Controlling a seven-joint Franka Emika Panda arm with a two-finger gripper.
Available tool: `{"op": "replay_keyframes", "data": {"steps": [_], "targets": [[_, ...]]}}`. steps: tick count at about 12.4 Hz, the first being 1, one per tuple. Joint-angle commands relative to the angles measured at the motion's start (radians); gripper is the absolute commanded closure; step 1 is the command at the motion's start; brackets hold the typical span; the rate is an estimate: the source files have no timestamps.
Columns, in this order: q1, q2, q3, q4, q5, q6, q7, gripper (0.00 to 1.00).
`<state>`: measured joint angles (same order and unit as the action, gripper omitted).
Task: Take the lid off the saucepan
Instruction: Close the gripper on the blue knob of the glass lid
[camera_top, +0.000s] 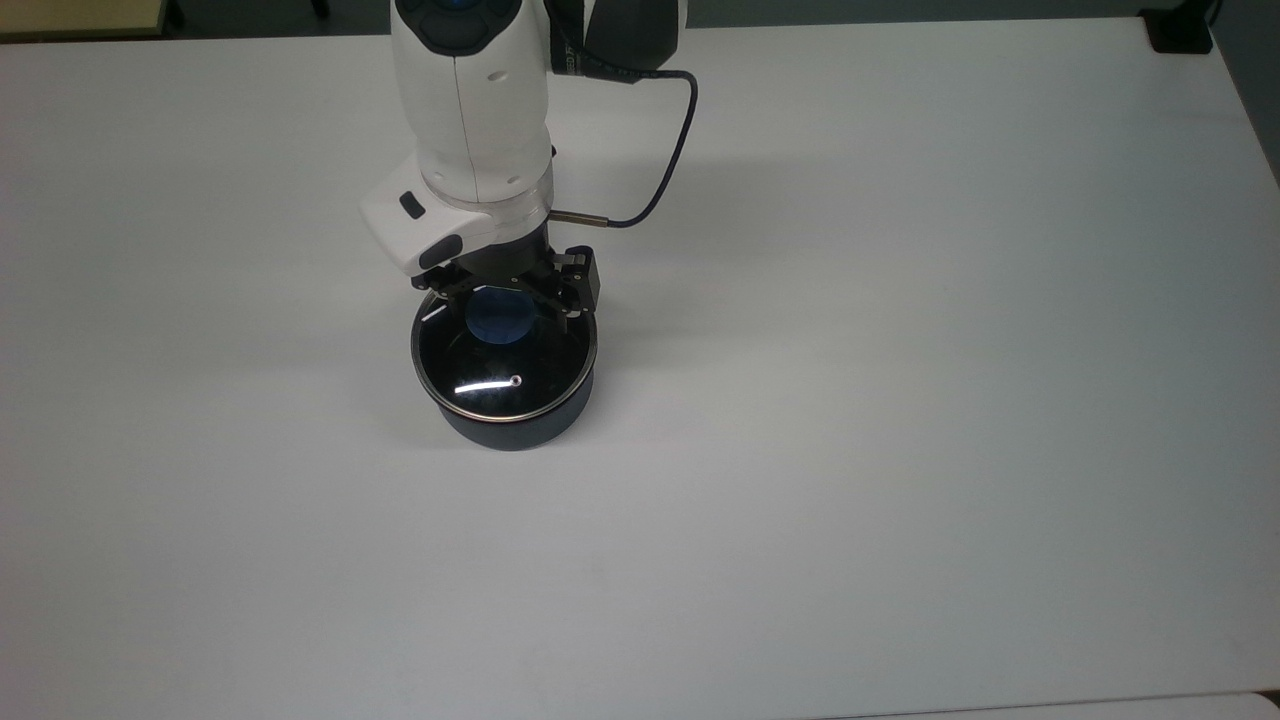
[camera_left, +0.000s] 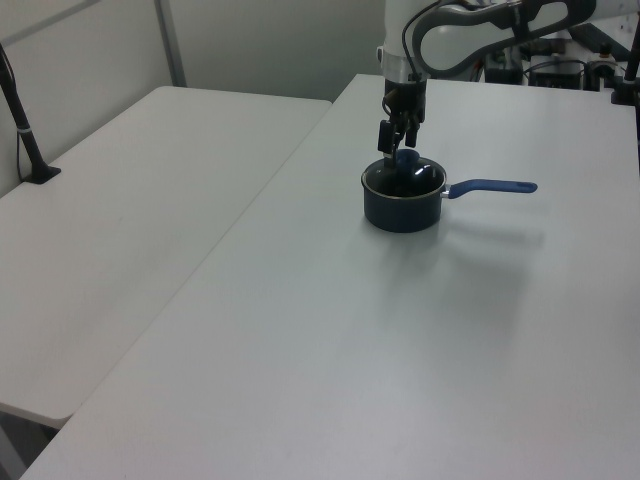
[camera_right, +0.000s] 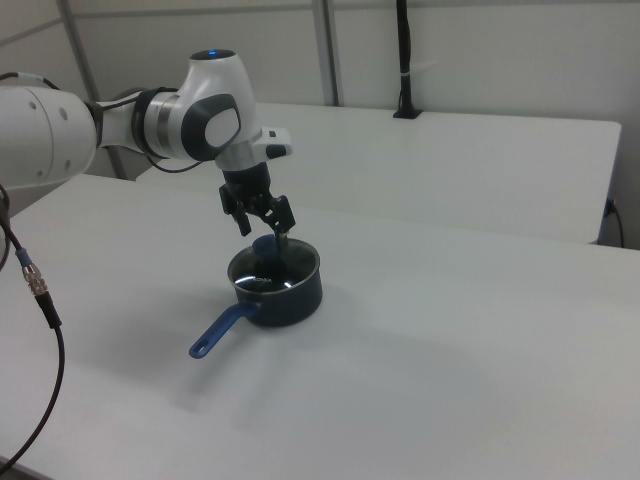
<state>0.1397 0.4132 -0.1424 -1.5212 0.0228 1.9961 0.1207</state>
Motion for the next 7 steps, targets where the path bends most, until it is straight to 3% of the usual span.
{"op": "replay_keyframes", "data": {"steps": [1,3,4,7], "targets": [[0.011,0.024,-0.009,0.013,0.009,0.023,0.014,0.00],[0.011,0.027,-0.009,0.012,0.009,0.023,0.016,0.00],[0.011,0.025,-0.009,0.012,0.011,0.023,0.016,0.05],[0.011,0.025,-0.009,0.010,0.011,0.023,0.016,0.34]]}}
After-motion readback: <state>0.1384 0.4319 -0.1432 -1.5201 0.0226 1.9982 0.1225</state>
